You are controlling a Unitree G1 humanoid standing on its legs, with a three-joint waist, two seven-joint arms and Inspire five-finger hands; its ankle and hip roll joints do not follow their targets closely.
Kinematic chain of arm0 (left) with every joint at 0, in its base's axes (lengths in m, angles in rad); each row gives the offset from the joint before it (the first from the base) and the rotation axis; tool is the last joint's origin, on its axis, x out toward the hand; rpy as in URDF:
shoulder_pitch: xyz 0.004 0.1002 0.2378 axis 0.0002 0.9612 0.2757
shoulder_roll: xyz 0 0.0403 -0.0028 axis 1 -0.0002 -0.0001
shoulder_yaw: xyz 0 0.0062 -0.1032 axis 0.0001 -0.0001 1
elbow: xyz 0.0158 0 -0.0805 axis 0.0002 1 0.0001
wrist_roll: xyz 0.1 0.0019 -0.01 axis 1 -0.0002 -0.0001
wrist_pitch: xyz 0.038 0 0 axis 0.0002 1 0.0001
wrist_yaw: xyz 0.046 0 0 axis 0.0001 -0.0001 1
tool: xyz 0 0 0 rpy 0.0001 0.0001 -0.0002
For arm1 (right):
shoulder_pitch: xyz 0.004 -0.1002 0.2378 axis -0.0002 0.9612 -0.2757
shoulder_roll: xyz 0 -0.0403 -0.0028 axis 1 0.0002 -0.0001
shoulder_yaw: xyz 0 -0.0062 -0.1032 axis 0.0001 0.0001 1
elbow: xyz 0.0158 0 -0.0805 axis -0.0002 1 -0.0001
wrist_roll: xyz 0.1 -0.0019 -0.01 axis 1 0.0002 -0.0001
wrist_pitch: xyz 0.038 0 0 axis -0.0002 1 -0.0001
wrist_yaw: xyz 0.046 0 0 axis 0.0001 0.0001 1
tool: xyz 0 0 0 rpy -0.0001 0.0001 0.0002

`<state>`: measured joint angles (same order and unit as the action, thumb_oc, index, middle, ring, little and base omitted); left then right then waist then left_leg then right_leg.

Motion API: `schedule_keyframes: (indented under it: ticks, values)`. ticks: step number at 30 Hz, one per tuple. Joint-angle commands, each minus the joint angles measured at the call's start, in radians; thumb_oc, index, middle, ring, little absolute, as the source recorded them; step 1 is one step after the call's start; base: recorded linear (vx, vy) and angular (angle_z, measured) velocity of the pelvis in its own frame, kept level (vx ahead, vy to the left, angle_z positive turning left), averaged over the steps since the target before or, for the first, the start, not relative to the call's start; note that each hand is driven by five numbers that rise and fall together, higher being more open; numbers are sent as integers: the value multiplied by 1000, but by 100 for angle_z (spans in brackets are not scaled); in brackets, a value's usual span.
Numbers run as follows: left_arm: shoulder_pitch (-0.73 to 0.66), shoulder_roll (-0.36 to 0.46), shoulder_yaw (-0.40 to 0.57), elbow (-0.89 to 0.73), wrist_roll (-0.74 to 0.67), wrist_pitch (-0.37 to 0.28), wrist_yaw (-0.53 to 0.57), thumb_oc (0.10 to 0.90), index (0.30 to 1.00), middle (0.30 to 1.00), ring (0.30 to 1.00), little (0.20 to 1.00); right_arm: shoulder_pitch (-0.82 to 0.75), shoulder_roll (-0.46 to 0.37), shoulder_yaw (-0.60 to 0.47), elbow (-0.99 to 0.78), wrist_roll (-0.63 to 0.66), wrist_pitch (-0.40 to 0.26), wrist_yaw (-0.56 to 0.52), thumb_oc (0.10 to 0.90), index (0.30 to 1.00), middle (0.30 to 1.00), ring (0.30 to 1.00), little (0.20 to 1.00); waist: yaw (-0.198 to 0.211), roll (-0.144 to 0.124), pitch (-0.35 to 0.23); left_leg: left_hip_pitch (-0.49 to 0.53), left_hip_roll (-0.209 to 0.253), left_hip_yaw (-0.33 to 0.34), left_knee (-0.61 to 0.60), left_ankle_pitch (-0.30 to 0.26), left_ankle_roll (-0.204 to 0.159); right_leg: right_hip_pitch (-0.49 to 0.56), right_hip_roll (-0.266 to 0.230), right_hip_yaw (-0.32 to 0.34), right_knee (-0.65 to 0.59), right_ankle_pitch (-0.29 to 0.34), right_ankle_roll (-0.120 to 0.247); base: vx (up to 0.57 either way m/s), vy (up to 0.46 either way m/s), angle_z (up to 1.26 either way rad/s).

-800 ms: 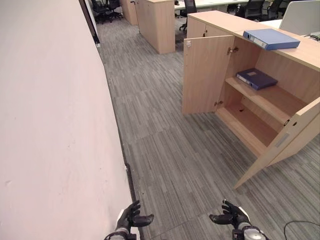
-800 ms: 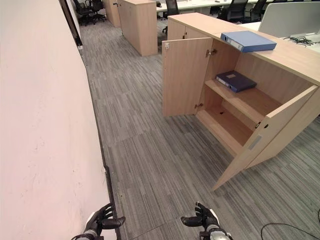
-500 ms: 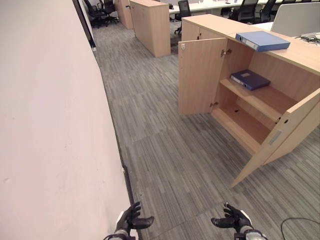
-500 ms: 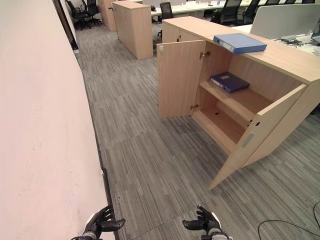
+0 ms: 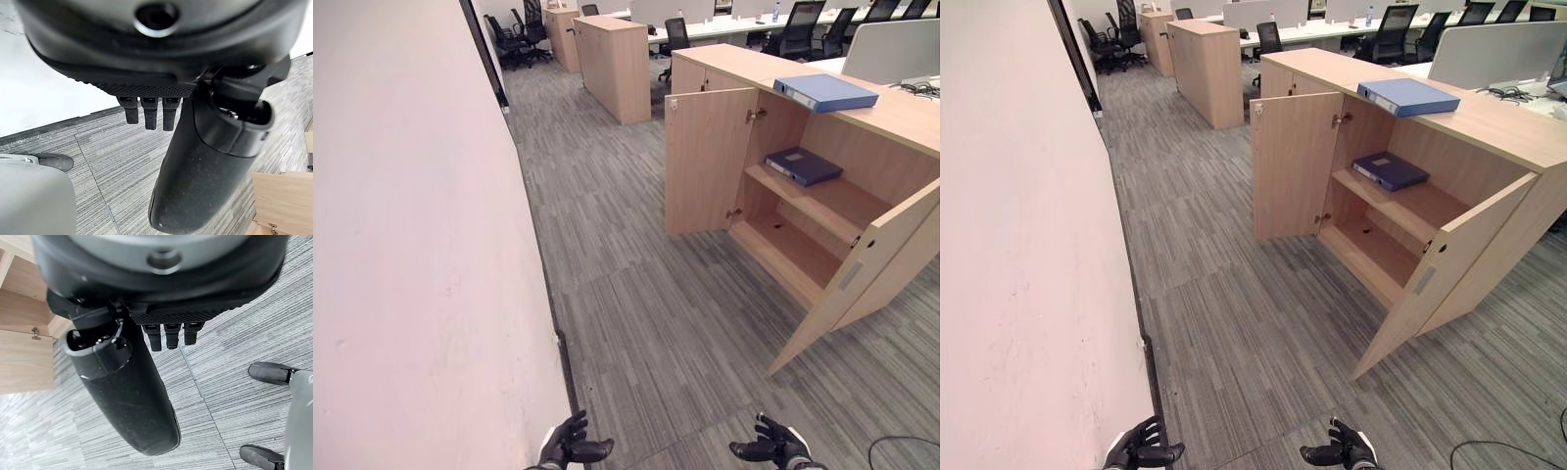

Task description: Put the empty folder in the office cabinet

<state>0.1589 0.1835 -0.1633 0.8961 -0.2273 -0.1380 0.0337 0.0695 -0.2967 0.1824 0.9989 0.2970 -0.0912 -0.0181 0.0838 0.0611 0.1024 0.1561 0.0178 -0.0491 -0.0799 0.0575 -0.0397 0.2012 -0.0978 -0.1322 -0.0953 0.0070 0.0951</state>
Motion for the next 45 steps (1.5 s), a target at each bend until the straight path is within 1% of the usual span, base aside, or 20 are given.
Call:
schedule_keyframes:
  ticks: [1,11,15,17,18,19,20,21,24,28,31,32,34,35,38,40,41,43,44,45]
  values:
    - [-84,50,5,14,-1,-59,20,800,900,900,900,900,-86,-19,-4,11,36,-40,-2,800,900,900,900,900,29,-49,7,-1,6,-53,-7,-81,-26,-31,-34,1,8,-40,40,5,-45,2]
    - [-116,67,20,59,-12,-54,25,800,900,900,900,900,-88,-40,-16,12,58,-36,1,800,900,900,900,900,21,-48,31,-36,32,-84,-1,-69,-49,-49,-4,-10,12,-56,18,5,-83,14]
    - [-129,98,38,62,-23,-52,26,800,900,900,900,900,-112,-45,-24,15,84,-46,4,800,900,900,900,900,39,-61,100,-157,58,-76,250,-97,-95,-56,30,-13,63,-92,-18,-16,-214,7]
    - [-130,103,44,61,-30,-50,26,800,900,900,900,900,-127,-50,-40,35,94,-44,-2,800,900,900,900,900,46,-61,129,-266,68,-47,429,-17,-88,-37,36,-24,87,-115,-40,133,-147,20]
    - [-138,110,43,69,-34,-47,28,800,900,900,900,900,-124,-43,-52,37,117,-41,-7,800,900,900,900,900,65,-72,140,-373,86,5,414,12,-66,-5,49,-24,102,-156,-51,302,-90,21]
    - [-134,113,44,72,-29,-44,26,800,900,900,900,900,-122,-41,-53,38,117,-41,-7,800,900,900,900,900,78,-77,142,-391,84,12,379,20,-64,8,59,-14,110,-171,-52,458,-58,43]
    - [-133,119,48,72,-30,-38,29,800,900,900,900,900,-126,-35,-52,42,120,-40,-12,800,900,900,900,900,102,-69,146,-439,84,6,301,80,-68,29,90,5,132,-205,-57,478,27,33]
    - [-138,126,51,83,-32,-36,36,800,900,900,900,900,-143,-27,-48,54,132,-43,-23,800,900,900,900,900,128,-67,156,-482,86,8,216,99,-65,51,118,34,169,-252,-67,597,74,49]
    - [-134,148,66,86,-30,-37,43,800,900,900,900,900,-165,-3,-39,74,157,-46,-32,800,900,900,900,900,174,-79,164,-529,83,17,103,113,-54,106,162,101,232,-343,-85,452,79,-65]
    - [-122,160,88,104,-29,-32,43,800,900,900,900,900,-173,16,-38,98,153,-42,-35,800,900,900,900,900,211,-88,154,-552,83,14,71,131,-52,160,175,149,230,-384,-85,313,124,-46]
    - [-93,185,110,147,0,-26,38,800,900,900,900,900,-156,58,-32,106,142,-40,-29,800,900,900,900,900,239,-119,117,-529,92,-38,73,180,-51,181,167,194,228,-386,-63,382,289,-67]
    - [-90,209,109,161,18,-23,33,800,900,900,900,900,-148,80,-36,107,150,-44,-26,800,900,900,900,900,247,-150,106,-528,94,-31,101,204,-50,181,151,196,238,-363,-37,297,301,-62]
    - [-90,215,109,159,22,-21,29,800,900,900,900,900,-146,85,-40,107,156,-42,-24,800,900,900,900,900,246,-159,102,-528,93,-25,118,208,-48,172,142,193,241,-349,-28,278,393,-35]
    - [-85,235,101,167,52,-21,26,800,900,900,900,900,-142,105,-53,118,164,-44,-21,800,900,900,900,900,244,-195,76,-519,68,-13,164,184,-29,153,109,187,271,-219,36,365,587,-37]
    - [-84,255,98,159,62,-23,24,800,900,900,900,900,-148,120,-49,116,155,-40,-14,800,900,900,900,900,240,-219,52,-488,66,7,168,128,-2,102,96,181,363,-43,110,257,445,-11]
    - [-89,269,106,139,53,-23,24,800,900,900,900,900,-160,127,-46,109,150,-36,-9,800,900,900,900,900,238,-210,46,-449,83,9,159,94,14,27,98,163,466,61,167,178,315,-21]
    - [-92,276,109,134,50,-23,25,800,900,900,900,900,-163,131,-47,105,147,-35,-8,800,900,900,900,900,235,-199,49,-422,97,-2,156,71,18,-10,102,129,529,113,167,229,271,-12]
    - [-92,278,114,118,42,-20,25,800,900,900,900,900,-170,132,-57,107,141,-30,-6,800,900,900,900,900,223,-170,68,-358,102,-16,162,20,33,-74,82,47,671,150,167,174,207,-3]
    - [-93,278,114,118,42,-20,25,800,900,900,900,900,-170,131,-58,107,141,-30,-6,800,900,900,900,900,224,-165,66,-361,108,-17,162,22,32,-76,88,48,667,156,167,127,310,0]
    - [-97,272,111,114,40,-21,25,800,900,900,900,900,-181,126,-71,115,137,-29,-15,800,900,900,900,900,213,-117,86,-312,118,-27,155,2,50,-140,95,-13,786,176,167,284,555,17]
